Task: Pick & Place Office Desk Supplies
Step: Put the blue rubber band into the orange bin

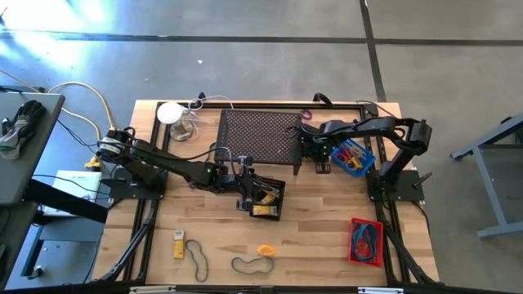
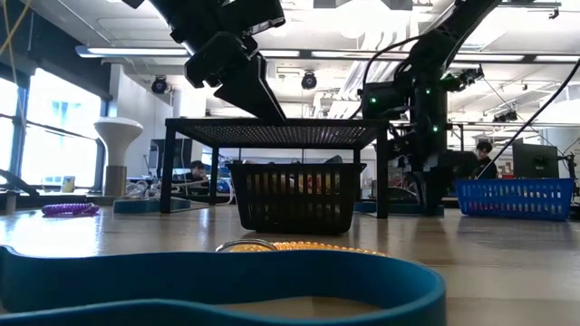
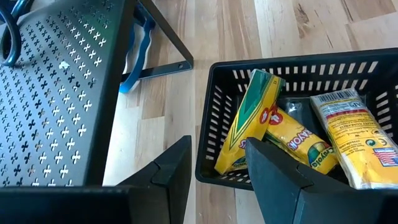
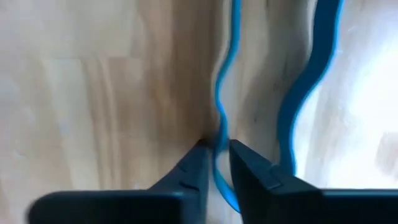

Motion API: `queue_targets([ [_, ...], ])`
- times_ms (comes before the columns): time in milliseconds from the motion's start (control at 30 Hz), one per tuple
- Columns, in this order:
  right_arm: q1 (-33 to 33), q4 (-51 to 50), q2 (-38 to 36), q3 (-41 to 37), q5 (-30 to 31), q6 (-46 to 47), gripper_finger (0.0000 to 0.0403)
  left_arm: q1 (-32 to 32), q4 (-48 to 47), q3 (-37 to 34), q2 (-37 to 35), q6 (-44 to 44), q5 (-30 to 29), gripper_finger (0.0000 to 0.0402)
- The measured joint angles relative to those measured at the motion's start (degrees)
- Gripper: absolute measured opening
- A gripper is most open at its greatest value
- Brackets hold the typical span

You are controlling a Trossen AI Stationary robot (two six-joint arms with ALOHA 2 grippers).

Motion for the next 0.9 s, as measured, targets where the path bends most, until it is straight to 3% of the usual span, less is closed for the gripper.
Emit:
queue_targets([
  [100,0.0,-0.1,0.0,0.0,1.0,0.0,0.0011,0.0,0.0,0.0,0.0,0.0,0.0,0.0144],
  [167,0.1,-0.3,0.0,0.0,2.3,0.3,0.0005,0.0,0.0,0.0,0.0,0.2,0.0,0.0144],
  [533,2.9,-3.1,-3.9,0.0,12.5,3.3,0.0003,0.0,0.4,0.0,0.0,0.2,0.0,0.0144],
  [900,8.5,-4.1,-16.6,0.0,28.4,12.0,0.0002,-0.8,1.3,0.0,0.0,-1.4,0.0,0.0144],
])
